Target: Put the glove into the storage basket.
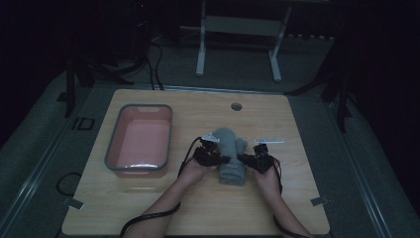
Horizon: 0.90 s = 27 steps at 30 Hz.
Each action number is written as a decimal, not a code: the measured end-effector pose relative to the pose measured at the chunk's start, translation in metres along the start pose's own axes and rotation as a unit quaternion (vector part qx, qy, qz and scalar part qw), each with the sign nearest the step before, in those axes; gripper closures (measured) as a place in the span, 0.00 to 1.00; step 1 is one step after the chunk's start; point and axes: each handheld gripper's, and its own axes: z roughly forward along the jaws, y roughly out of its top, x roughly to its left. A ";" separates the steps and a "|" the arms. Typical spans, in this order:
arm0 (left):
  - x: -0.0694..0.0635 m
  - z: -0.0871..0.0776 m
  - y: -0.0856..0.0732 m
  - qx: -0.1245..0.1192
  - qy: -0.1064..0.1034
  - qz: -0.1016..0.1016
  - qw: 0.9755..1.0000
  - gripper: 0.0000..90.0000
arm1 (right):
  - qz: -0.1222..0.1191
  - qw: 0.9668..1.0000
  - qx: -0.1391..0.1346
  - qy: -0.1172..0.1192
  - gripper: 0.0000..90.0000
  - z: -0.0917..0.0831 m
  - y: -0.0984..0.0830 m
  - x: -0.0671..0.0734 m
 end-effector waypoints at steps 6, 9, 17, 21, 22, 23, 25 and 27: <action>-0.005 -0.017 0.014 -0.005 -0.005 0.012 1.000 0.91 | 0.000 1.000 -0.015 0.009 0.89 -0.015 0.010 0.008; -0.005 -0.027 0.022 -0.009 -0.009 0.016 1.000 0.91 | -0.003 1.000 -0.023 0.009 0.89 -0.023 0.017 0.015; -0.003 -0.055 0.040 -0.012 -0.010 0.032 0.999 0.90 | -0.013 0.999 -0.045 0.020 0.89 -0.038 0.038 0.036; -0.002 -0.070 0.047 -0.017 -0.004 0.033 0.999 0.91 | -0.012 0.998 -0.055 0.028 0.90 -0.042 0.048 0.045; -0.001 -0.073 0.048 -0.017 -0.004 0.035 0.999 0.90 | -0.012 0.998 -0.057 0.030 0.90 -0.042 0.051 0.048; 0.000 -0.077 0.049 -0.019 -0.003 0.038 0.999 0.90 | -0.012 0.998 -0.058 0.031 0.90 -0.042 0.054 0.050; 0.003 -0.085 0.050 -0.021 0.001 0.038 0.999 0.91 | -0.019 0.997 -0.060 0.033 0.90 -0.041 0.059 0.057; 0.006 -0.092 0.051 -0.021 0.004 0.037 0.999 0.90 | -0.021 0.997 -0.060 0.036 0.90 -0.039 0.065 0.062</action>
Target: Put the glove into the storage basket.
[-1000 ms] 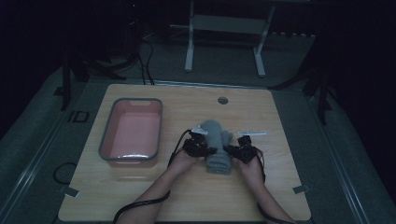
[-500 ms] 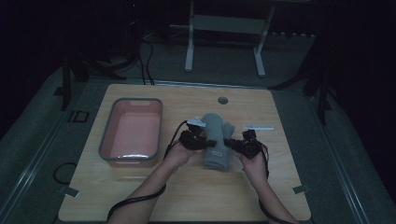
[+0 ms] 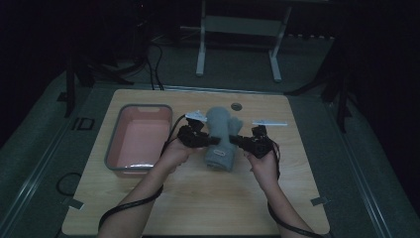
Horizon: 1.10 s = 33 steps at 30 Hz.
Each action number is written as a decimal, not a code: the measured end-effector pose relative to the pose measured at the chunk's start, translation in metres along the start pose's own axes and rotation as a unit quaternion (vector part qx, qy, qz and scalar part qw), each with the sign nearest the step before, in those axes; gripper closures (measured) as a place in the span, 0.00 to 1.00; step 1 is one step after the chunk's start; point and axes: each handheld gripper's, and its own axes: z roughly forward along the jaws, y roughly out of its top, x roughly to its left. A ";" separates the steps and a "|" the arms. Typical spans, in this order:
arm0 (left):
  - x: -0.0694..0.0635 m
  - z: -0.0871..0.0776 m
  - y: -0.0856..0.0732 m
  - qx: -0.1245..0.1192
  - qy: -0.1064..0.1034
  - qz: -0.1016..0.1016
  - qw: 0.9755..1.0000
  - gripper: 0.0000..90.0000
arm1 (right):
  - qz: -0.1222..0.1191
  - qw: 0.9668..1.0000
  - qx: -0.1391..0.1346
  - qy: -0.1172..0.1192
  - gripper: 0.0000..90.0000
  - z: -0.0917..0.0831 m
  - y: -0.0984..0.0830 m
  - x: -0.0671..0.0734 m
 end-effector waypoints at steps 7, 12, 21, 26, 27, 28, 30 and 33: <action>0.010 -0.028 0.001 -0.003 0.016 0.000 1.000 0.90 | -0.009 1.000 0.000 0.012 0.90 0.015 0.017 0.020; 0.018 -0.054 -0.002 -0.006 0.030 0.003 1.000 0.90 | -0.025 1.000 0.000 0.017 0.90 0.027 0.028 0.041; 0.036 -0.105 -0.014 -0.005 0.061 -0.005 0.998 0.90 | -0.035 0.998 0.006 0.045 0.90 0.061 0.045 0.081; 0.047 -0.132 -0.023 -0.003 0.074 -0.013 0.997 0.90 | -0.044 0.997 0.013 0.057 0.90 0.080 0.054 0.104; 0.050 -0.138 -0.025 -0.004 0.075 -0.016 0.997 0.90 | -0.046 0.997 0.013 0.059 0.90 0.084 0.055 0.109; 0.052 -0.143 -0.027 -0.004 0.079 -0.019 0.997 0.90 | -0.048 0.997 0.015 0.061 0.90 0.088 0.057 0.113; 0.056 -0.154 -0.031 -0.002 0.086 -0.024 0.996 0.90 | -0.050 0.996 0.019 0.066 0.90 0.097 0.061 0.123; 0.065 -0.170 -0.039 0.001 0.097 -0.034 0.995 0.90 | -0.056 0.995 0.025 0.074 0.90 0.112 0.064 0.138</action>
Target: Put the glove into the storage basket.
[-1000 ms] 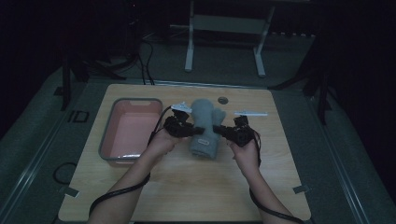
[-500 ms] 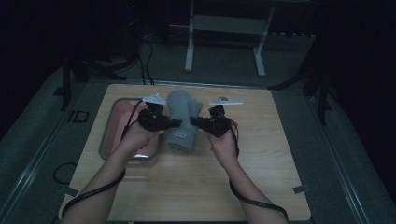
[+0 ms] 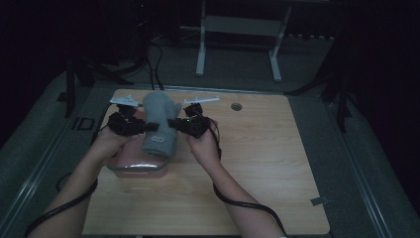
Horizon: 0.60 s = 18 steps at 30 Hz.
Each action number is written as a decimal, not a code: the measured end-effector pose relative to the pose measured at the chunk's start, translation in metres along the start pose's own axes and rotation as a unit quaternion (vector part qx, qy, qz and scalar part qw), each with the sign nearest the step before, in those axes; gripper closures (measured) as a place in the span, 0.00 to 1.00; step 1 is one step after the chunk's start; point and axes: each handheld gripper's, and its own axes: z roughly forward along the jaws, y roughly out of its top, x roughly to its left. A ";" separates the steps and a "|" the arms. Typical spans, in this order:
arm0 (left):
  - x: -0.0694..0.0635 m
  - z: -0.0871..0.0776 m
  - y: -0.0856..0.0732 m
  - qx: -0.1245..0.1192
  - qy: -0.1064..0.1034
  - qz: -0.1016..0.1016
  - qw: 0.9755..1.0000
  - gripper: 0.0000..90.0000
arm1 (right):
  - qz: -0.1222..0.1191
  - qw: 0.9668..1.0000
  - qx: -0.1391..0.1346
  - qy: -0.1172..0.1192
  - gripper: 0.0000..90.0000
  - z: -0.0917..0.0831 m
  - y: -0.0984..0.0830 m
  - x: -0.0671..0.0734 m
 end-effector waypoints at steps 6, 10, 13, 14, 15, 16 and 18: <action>0.022 -0.019 -0.017 0.015 0.025 -0.018 0.999 0.90 | -0.006 1.000 0.019 0.013 0.90 0.036 0.006 0.020; 0.031 -0.016 -0.029 0.029 0.032 -0.032 0.999 0.90 | -0.011 0.999 0.034 0.012 0.90 0.055 0.001 0.024; 0.036 -0.005 -0.036 0.044 0.035 -0.042 0.998 0.90 | -0.007 0.999 0.049 0.004 0.90 0.067 -0.006 0.021; 0.037 -0.001 -0.038 0.049 0.037 -0.043 0.997 0.90 | -0.006 0.999 0.053 0.001 0.90 0.071 -0.009 0.019; 0.038 0.004 -0.041 0.055 0.038 -0.044 0.997 0.90 | -0.003 0.998 0.060 -0.003 0.89 0.075 -0.011 0.017; 0.039 0.009 -0.043 0.063 0.041 -0.046 0.996 0.90 | 0.000 0.998 0.065 -0.007 0.89 0.078 -0.014 0.014; 0.041 0.019 -0.047 0.078 0.047 -0.052 0.994 0.90 | 0.011 0.997 0.078 -0.011 0.89 0.086 -0.020 0.008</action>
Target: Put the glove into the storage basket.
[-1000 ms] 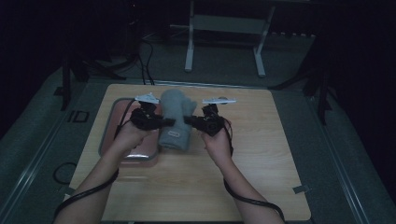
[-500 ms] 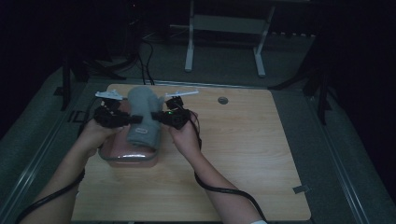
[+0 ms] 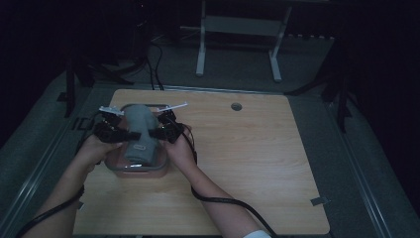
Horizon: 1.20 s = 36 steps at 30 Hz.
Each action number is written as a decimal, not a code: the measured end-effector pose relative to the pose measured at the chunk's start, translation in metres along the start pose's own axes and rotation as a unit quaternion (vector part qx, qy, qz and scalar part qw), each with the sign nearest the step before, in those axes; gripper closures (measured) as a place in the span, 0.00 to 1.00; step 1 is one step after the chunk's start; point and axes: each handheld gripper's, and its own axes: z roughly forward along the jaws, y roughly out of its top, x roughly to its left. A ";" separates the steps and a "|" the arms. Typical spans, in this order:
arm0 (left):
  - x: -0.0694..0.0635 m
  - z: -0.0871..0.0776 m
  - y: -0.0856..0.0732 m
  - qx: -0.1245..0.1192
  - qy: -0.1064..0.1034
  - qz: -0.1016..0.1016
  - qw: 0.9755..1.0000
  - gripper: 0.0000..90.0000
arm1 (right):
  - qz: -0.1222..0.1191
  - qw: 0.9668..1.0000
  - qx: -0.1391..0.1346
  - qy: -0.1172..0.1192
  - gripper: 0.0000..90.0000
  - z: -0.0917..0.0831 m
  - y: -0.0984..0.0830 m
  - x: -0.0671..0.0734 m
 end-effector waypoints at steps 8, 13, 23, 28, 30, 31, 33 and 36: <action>0.000 0.028 -0.002 0.047 0.023 -0.010 0.999 0.90 | 0.000 0.999 0.036 -0.035 0.88 0.023 -0.009 -0.011; 0.001 0.041 -0.004 0.084 0.023 -0.020 0.996 0.89 | -0.014 0.998 0.047 -0.043 0.76 0.027 -0.010 -0.011; -0.008 0.044 -0.001 0.090 0.090 -0.005 0.992 0.43 | -0.054 0.998 0.011 -0.019 0.43 0.000 -0.003 -0.007; -0.011 0.034 -0.001 0.061 0.099 0.001 0.993 0.27 | -0.047 0.999 0.005 -0.010 0.42 -0.016 -0.003 -0.019; -0.012 0.028 -0.001 0.039 0.103 0.004 0.994 0.22 | -0.042 0.999 -0.004 -0.010 0.35 -0.023 -0.004 -0.023; -0.014 0.025 -0.001 0.021 0.114 0.010 0.993 0.19 | -0.040 0.999 0.002 0.007 0.29 -0.026 -0.004 -0.025; -0.017 0.019 -0.002 -0.003 0.130 0.021 0.991 0.15 | -0.048 0.999 0.001 0.012 0.25 -0.031 -0.006 -0.027; -0.024 0.011 -0.003 -0.034 0.134 0.029 0.990 0.13 | -0.060 0.998 0.001 0.016 0.22 -0.039 -0.008 -0.030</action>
